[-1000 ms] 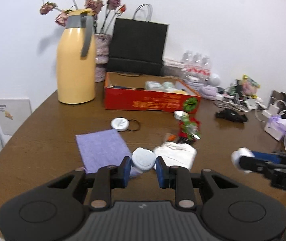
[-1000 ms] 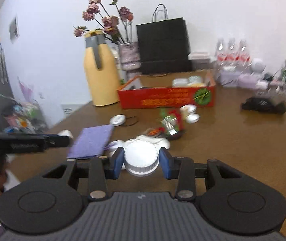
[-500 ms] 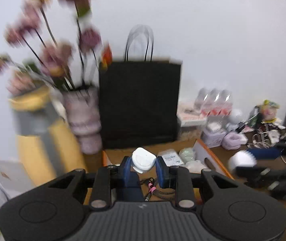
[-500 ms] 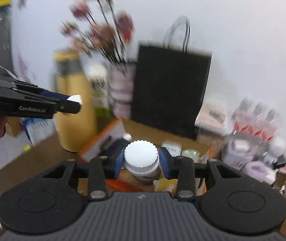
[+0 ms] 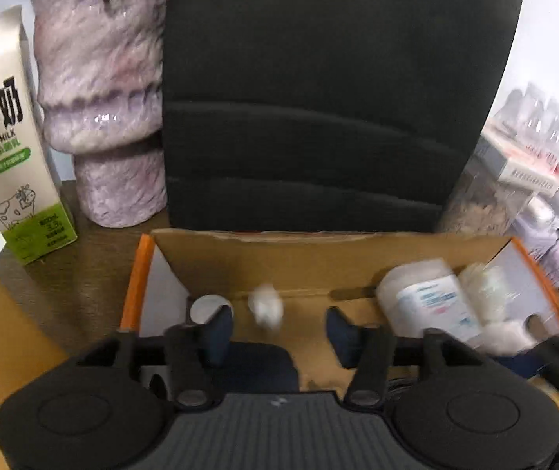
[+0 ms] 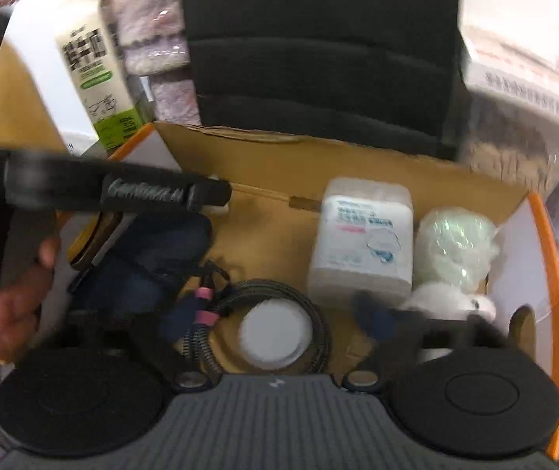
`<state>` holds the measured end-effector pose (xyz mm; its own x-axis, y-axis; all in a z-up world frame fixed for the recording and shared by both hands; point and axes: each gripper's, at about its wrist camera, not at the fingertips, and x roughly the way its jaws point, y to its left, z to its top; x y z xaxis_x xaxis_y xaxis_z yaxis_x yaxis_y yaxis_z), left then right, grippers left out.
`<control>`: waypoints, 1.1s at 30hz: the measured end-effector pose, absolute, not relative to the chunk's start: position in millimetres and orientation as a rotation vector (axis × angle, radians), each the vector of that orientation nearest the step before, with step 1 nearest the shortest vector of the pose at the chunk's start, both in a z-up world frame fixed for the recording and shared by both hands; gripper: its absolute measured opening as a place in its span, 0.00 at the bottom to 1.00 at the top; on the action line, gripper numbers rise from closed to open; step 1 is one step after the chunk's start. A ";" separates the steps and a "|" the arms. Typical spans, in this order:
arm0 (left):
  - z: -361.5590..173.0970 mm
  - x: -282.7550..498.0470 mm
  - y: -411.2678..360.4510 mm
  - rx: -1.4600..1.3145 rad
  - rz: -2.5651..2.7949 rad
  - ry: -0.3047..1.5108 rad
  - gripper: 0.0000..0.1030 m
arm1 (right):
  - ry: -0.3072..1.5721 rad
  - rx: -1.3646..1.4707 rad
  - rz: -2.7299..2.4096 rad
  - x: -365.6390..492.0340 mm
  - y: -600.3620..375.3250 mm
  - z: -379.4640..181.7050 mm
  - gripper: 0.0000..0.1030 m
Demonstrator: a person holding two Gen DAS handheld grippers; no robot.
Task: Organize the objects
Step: 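Lower the white jar and lid into the box and open both tools, then withdraw both tools from the box toward the table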
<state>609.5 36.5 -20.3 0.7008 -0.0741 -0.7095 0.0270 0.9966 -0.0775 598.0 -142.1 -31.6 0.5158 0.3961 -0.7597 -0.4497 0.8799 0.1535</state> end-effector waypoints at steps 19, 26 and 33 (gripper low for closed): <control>77.0 495.0 28.8 0.019 -0.018 0.527 0.66 | 0.677 -0.160 0.353 500.0 -158.6 50.0 1.00; 112.3 326.1 16.3 0.069 -0.125 0.479 0.92 | 0.526 -0.279 0.334 364.7 -198.7 87.2 1.00; 59.9 132.9 6.0 0.153 -0.351 0.386 0.98 | 0.505 -0.236 0.394 181.6 -234.5 48.6 1.00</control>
